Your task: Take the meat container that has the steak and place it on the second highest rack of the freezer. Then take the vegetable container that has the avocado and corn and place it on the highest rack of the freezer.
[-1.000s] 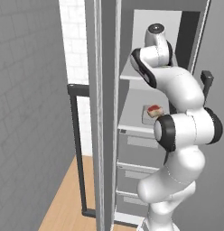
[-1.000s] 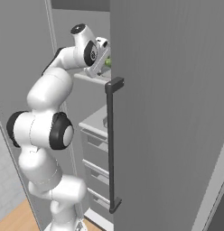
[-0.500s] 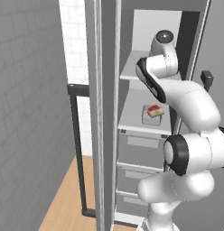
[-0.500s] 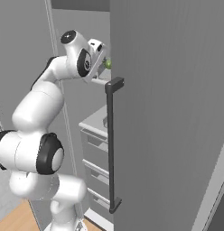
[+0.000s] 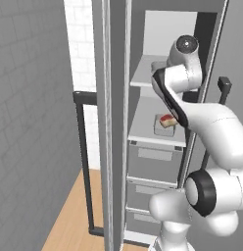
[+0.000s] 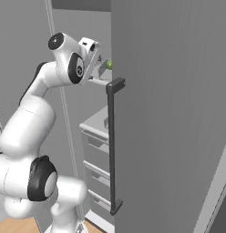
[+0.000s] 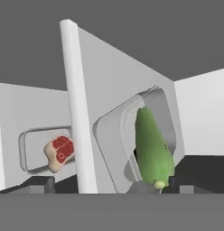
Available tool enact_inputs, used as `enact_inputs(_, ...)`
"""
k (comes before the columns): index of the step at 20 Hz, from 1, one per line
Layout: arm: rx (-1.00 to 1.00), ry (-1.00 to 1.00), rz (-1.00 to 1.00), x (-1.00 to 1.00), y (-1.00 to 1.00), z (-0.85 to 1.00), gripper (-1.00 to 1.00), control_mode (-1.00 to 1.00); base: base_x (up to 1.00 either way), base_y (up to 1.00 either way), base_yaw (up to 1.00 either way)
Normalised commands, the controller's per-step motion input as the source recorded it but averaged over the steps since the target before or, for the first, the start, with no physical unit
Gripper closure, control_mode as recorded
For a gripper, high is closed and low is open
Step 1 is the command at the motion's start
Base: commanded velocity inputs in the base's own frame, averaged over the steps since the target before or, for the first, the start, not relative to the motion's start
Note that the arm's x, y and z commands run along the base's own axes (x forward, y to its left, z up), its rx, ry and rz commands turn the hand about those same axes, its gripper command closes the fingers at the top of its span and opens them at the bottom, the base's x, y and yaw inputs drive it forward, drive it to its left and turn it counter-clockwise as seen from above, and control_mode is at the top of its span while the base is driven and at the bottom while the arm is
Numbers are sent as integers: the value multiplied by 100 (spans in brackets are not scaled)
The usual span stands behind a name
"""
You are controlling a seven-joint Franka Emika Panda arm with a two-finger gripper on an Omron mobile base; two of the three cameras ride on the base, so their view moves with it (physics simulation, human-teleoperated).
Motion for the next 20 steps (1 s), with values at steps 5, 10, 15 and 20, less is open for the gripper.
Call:
enact_inputs(5,5,-8,5,-100,0,0,-100,-100,0,0,0)
enact_inputs(10,2,-7,13,-100,2,-26,-100,-100,0,0,0)
enact_inputs(15,0,5,13,-92,1,-95,-100,-100,0,0,0)
enact_inputs(20,0,1,5,-73,0,-100,-100,-100,0,0,0)
